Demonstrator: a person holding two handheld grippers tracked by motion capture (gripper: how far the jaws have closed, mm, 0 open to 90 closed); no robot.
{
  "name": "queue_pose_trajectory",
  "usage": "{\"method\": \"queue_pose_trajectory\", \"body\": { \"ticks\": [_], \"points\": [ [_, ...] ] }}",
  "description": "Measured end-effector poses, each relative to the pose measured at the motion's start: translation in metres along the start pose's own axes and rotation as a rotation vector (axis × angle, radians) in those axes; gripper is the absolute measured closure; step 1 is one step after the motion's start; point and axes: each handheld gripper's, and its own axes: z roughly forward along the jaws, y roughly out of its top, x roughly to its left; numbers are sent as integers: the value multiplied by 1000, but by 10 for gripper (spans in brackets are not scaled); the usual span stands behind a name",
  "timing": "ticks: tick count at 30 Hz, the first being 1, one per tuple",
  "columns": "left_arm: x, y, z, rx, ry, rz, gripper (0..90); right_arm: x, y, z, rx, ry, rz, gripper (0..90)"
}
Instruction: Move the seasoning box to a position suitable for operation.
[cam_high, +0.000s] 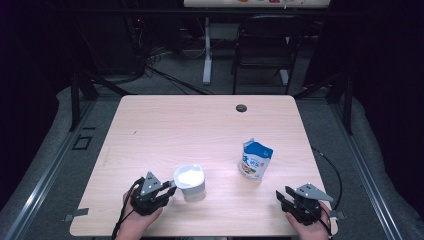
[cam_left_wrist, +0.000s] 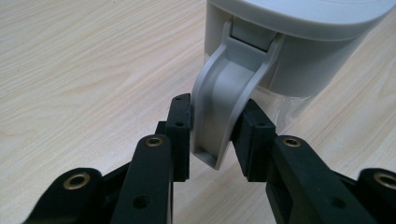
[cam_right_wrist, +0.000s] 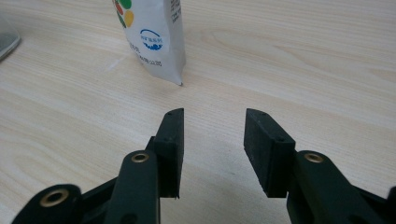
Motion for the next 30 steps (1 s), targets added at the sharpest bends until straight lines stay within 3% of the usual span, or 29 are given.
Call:
{"method": "queue_pose_trajectory", "body": {
  "ticks": [13,30],
  "points": [
    [5,-1,-2,5,-33,33,697,0,0,0,1,7,6,570],
    [16,-3,-6,-19,-21,-62,654,-1,0,1,13,7,9,543]
  ]
}}
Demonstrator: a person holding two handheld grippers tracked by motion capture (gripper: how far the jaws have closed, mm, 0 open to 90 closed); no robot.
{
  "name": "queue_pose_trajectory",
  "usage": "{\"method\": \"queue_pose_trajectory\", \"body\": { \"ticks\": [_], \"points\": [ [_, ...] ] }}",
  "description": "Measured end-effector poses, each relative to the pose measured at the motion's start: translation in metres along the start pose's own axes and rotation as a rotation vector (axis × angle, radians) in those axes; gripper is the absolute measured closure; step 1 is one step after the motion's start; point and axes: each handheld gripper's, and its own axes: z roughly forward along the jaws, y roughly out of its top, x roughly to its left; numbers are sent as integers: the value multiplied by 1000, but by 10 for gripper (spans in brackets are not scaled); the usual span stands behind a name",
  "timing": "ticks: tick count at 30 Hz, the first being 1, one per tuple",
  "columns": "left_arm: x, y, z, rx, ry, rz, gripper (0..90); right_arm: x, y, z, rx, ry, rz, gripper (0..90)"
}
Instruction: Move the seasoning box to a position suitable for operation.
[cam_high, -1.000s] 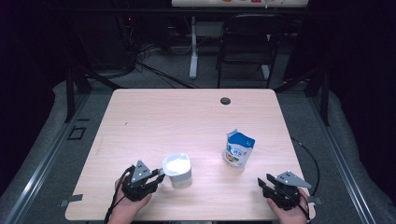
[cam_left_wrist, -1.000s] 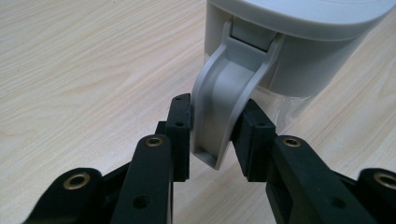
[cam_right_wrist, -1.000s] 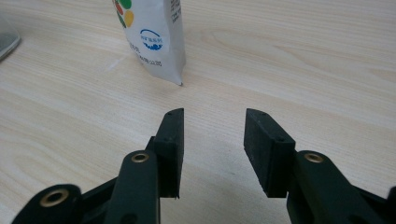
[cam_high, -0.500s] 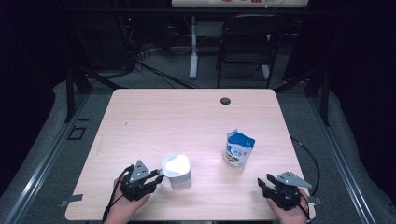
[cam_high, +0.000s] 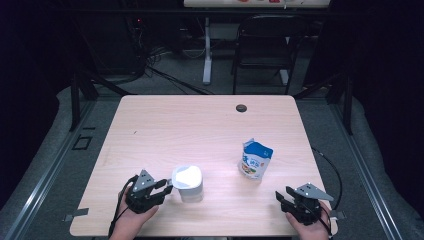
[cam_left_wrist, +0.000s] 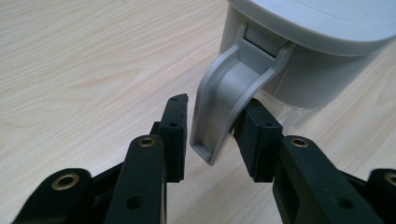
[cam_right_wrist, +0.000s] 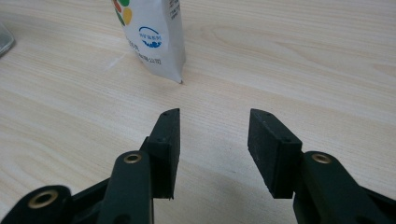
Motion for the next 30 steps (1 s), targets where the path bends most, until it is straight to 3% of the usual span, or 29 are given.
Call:
{"method": "queue_pose_trajectory", "body": {
  "ticks": [8,18,30],
  "points": [
    [-2,1,4,-9,13,-6,689,1,-1,2,6,5,4,540],
    [-7,2,2,1,40,20,707,1,-1,2,7,4,10,539],
    [-9,2,1,10,32,27,707,0,0,1,-1,7,11,539]
  ]
}}
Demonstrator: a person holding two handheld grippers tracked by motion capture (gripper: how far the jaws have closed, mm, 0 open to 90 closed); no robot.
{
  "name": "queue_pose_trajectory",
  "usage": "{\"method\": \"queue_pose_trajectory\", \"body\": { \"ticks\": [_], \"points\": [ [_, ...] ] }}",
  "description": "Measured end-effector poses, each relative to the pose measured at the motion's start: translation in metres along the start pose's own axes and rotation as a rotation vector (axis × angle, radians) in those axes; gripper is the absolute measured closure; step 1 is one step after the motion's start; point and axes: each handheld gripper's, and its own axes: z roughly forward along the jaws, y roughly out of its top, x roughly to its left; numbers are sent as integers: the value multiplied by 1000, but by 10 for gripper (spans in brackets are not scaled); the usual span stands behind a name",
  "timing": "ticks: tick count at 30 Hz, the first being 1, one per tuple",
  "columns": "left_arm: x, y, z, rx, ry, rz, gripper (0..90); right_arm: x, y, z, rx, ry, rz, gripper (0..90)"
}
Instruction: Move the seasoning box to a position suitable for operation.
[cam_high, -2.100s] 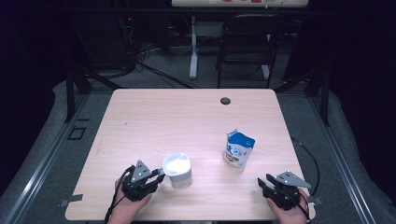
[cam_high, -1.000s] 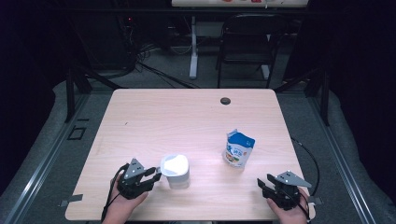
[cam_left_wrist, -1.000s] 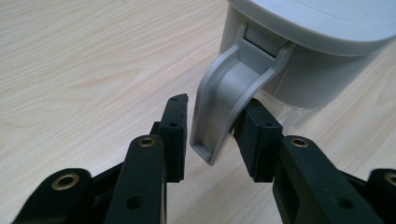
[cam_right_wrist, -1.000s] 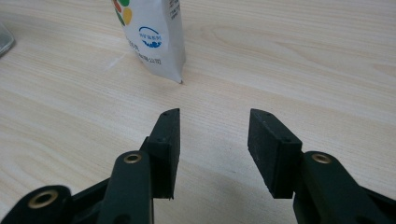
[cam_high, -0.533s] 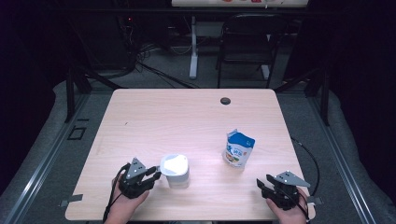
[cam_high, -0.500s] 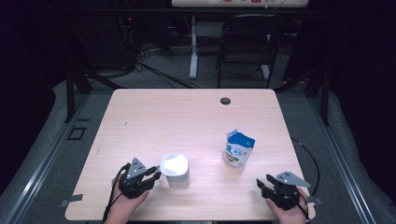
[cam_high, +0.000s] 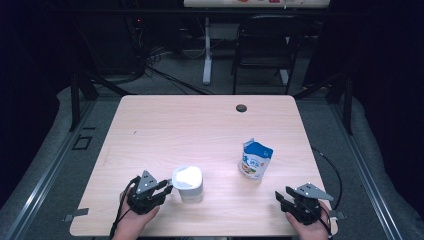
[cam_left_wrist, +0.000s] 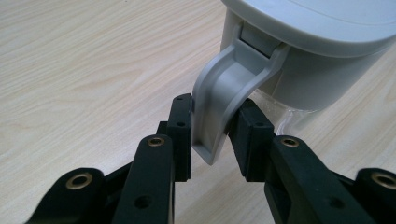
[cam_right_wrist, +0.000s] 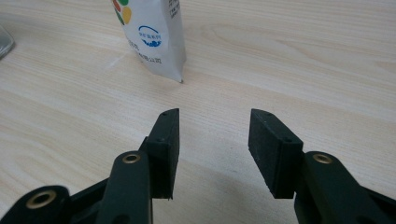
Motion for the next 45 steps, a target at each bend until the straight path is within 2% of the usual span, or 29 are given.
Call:
{"method": "queue_pose_trajectory", "body": {
  "ticks": [5,10,14,19,23,36,39,45],
  "points": [
    [3,0,-1,-2,-29,-21,695,0,0,0,0,-1,-6,538],
    [3,4,-8,-16,-44,-11,645,0,0,0,-1,4,-3,539],
    [5,6,-13,-10,-72,-10,604,0,0,0,-1,-1,2,538],
    [5,10,-21,-47,-70,-16,582,0,1,-1,1,-4,-12,539],
    [5,12,-26,-66,-69,-19,579,0,0,0,0,2,-4,538],
    [10,14,-29,-78,-58,-34,538,3,1,1,12,13,-21,530],
    [12,14,-30,-84,-55,-40,539,5,1,2,21,31,-22,522],
    [15,17,-35,-106,-47,-53,573,13,3,1,3,43,-47,509]
  ]
}}
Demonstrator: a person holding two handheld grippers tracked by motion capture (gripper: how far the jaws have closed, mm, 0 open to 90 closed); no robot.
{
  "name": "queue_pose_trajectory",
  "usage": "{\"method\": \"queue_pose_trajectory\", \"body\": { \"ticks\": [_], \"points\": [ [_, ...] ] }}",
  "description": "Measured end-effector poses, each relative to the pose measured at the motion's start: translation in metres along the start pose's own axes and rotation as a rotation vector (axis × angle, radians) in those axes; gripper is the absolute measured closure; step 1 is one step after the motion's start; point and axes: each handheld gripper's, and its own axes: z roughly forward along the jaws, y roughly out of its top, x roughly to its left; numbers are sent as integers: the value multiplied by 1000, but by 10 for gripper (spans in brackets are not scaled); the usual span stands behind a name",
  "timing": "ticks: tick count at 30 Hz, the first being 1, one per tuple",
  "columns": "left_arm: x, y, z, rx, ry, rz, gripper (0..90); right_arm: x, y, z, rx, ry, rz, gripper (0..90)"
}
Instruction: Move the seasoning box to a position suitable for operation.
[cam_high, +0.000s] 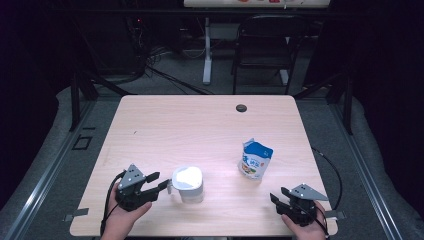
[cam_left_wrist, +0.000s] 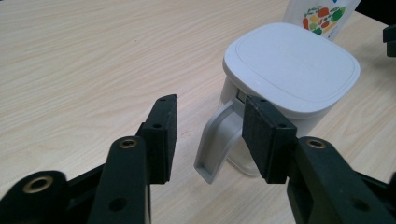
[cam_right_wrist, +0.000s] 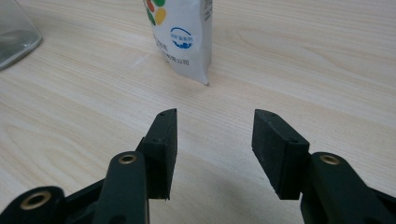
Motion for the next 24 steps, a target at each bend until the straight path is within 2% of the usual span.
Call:
{"method": "queue_pose_trajectory", "body": {
  "ticks": [2,4,7,12,16,19,24],
  "points": [
    [1,1,-1,-12,-19,-15,608,1,1,0,0,7,-5,510],
    [1,3,-2,-3,-20,-16,652,3,1,0,-2,10,-3,515],
    [0,7,0,-24,-27,-22,717,4,0,1,9,25,8,521],
    [-5,12,3,-37,-34,7,742,5,2,2,0,28,22,521],
    [-5,12,4,-19,-46,20,763,7,4,2,-3,18,24,521],
    [-5,12,4,-25,-52,13,766,8,4,3,2,18,19,519],
    [-7,15,3,-33,-44,24,776,5,1,2,7,15,31,518]
  ]
}}
